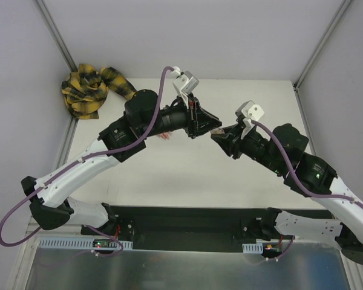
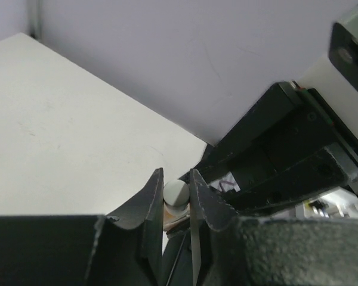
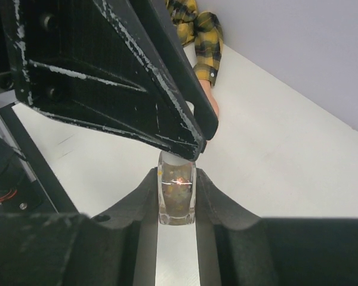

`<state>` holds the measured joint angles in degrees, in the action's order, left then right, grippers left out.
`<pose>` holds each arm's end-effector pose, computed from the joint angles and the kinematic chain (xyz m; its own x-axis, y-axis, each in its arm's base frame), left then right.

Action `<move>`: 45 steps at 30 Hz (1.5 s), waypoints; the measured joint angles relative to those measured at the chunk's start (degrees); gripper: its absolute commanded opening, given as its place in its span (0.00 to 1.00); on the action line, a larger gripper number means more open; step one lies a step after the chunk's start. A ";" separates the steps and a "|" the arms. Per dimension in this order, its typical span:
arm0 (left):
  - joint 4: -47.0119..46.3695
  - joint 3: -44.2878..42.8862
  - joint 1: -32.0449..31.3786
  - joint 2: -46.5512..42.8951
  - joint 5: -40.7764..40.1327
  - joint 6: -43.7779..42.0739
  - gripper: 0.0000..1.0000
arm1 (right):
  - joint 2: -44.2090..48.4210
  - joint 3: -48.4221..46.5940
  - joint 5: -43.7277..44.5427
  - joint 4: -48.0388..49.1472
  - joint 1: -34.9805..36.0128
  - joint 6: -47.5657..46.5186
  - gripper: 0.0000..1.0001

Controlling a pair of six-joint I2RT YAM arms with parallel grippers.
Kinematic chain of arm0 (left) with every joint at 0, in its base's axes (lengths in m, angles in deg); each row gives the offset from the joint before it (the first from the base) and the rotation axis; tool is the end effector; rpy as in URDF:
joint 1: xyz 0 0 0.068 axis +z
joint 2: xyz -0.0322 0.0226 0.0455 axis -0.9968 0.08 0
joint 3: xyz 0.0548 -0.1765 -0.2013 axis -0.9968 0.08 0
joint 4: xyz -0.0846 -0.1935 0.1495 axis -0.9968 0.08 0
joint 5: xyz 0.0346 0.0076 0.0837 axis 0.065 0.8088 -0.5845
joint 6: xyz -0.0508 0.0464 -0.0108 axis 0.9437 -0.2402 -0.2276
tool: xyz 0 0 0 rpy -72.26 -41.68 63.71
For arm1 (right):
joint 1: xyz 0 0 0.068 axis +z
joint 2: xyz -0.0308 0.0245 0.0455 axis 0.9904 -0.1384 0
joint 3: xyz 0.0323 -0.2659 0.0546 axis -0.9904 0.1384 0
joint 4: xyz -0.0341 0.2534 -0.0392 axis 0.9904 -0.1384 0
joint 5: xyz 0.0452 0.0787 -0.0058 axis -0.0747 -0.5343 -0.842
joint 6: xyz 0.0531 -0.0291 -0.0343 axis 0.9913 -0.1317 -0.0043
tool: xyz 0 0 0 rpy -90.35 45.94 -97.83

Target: Paint the nails

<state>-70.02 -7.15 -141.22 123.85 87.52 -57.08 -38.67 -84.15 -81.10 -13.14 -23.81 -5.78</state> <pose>0.1572 -0.2552 0.4962 -0.2959 -0.2364 -0.9255 0.8913 0.2802 -0.3565 0.1032 0.1509 0.4653 0.2230 -0.1952 -0.9551 -0.7303 0.6155 -0.2963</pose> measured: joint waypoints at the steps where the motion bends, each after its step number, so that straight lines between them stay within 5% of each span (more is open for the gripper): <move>1: 0.04 -0.35 0.20 0.37 1.75 -0.42 0.00 | 0.15 -0.09 -0.35 -0.37 -0.13 0.02 0.00; 5: -0.61 -3.87 2.40 3.21 21.81 -5.29 0.00 | 2.54 -1.22 -12.24 -3.74 -3.10 -0.13 0.00; 8: -4.00 -3.89 2.54 2.80 39.78 -8.85 0.00 | 3.08 -4.66 -29.44 -7.87 -3.80 2.12 0.00; 12: -6.40 -4.90 1.97 2.08 50.90 -10.75 0.00 | 0.98 -5.68 -45.16 -4.11 -3.34 5.60 0.00; 13: -6.38 -4.90 1.90 1.84 51.60 -10.80 0.06 | 0.55 -5.64 -46.88 -3.32 -3.45 6.10 0.00; 14: -6.25 -4.90 1.90 1.68 51.74 -10.78 0.30 | 0.35 -5.49 -48.13 -2.69 -3.78 6.47 0.00; 15: -6.14 -4.85 1.92 1.44 51.54 -10.75 0.39 | 0.28 -5.18 -48.68 -2.23 -4.09 6.64 0.00; 23: -5.62 0.37 1.92 -1.16 33.31 -9.18 0.80 | 0.13 -3.32 -42.71 -1.97 -5.07 2.60 0.00; 35: -6.05 7.80 1.75 -5.75 -2.47 -7.56 0.81 | -4.70 -2.95 -17.68 -2.19 -4.79 -3.15 0.00; 45: -4.92 7.08 1.38 -2.89 -12.57 -2.93 0.61 | -5.07 -2.95 -8.83 -0.76 -4.79 -2.97 0.00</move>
<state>-74.94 -0.06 -139.84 120.96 74.95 -60.01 -43.74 -87.10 -89.93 -13.91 -28.59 -8.75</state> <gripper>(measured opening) 0.673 0.271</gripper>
